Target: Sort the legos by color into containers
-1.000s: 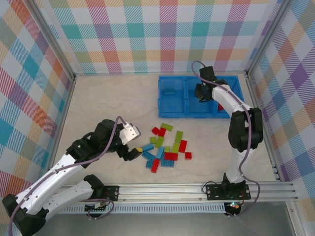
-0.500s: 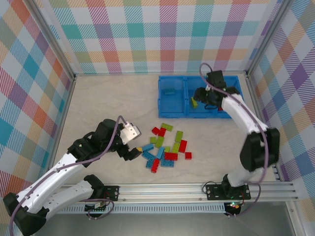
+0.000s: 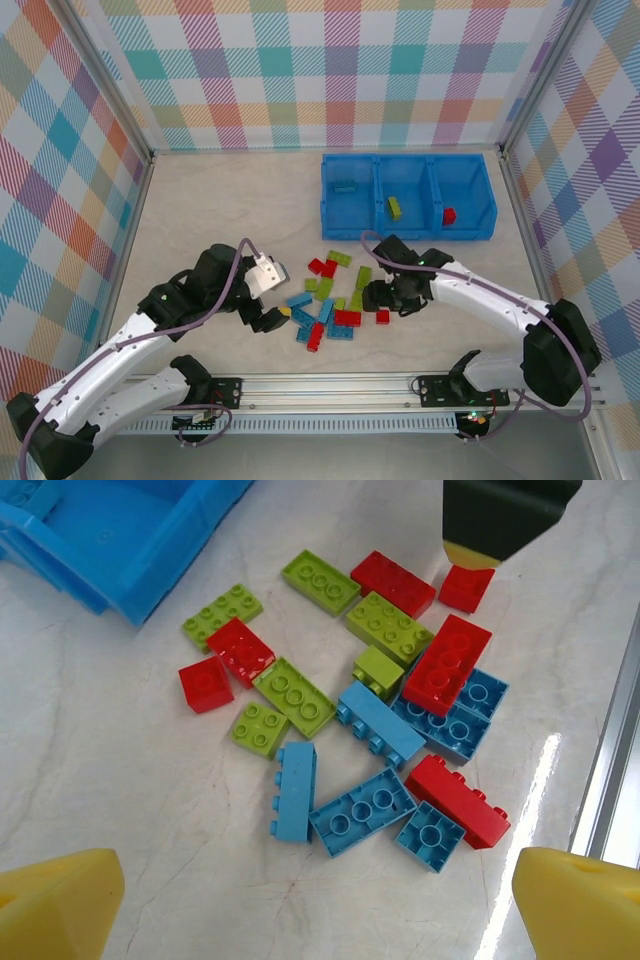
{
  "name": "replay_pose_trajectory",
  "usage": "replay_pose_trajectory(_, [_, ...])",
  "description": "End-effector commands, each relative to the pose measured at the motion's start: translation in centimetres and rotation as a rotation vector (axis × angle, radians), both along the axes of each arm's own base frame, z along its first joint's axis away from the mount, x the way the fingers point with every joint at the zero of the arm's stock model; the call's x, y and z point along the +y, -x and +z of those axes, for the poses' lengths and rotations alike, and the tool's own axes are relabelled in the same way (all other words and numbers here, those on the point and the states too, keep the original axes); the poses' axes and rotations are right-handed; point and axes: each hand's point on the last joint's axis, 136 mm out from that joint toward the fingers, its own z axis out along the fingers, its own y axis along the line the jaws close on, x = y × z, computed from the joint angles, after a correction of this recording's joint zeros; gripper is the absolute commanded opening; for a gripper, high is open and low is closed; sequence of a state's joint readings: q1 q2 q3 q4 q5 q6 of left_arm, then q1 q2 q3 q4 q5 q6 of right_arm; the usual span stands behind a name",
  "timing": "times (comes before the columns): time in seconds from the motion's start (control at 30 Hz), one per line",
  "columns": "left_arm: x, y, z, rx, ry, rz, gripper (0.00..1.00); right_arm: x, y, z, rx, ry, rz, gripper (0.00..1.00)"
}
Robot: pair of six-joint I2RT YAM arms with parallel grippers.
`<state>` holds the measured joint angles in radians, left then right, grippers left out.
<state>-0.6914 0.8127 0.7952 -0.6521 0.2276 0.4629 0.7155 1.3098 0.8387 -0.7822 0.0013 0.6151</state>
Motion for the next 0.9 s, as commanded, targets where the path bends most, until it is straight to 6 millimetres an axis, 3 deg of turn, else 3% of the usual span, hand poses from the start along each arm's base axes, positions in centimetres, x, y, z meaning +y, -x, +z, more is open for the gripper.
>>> replay_pose_trajectory(0.0, [-0.3, 0.4, -0.2, 0.009, 0.009, -0.036, 1.00, 0.4, 1.0, -1.8, 0.073, 0.017, -0.024, 0.71])
replay_pose_trajectory(0.27, [-0.1, 0.3, -0.2, 0.005, 0.005, -0.025, 1.00, -0.1, 0.5, -4.9, 0.080, 0.093, -0.021, 0.56])
replay_pose_trajectory(0.5, [-0.9, 1.7, 0.1, 0.018, 0.050, -0.104, 1.00, -0.9, 0.0, -5.3, 0.057, 0.136, -0.037, 0.38])
replay_pose_trajectory(0.57, [-0.9, 1.8, 0.2, 0.008, 0.059, -0.109, 1.00, -1.3, -0.2, -4.4, 0.027, 0.147, -0.047, 0.29])
replay_pose_trajectory(0.7, [-0.7, 1.6, 0.4, -0.015, 0.062, -0.098, 1.00, -2.6, -2.1, -0.9, -0.122, 0.155, -0.094, 0.26])
replay_pose_trajectory(0.87, [-0.5, 0.3, 0.8, -0.038, 0.070, -0.020, 1.00, -5.8, -8.1, 4.9, -0.365, 0.026, -0.314, 0.24])
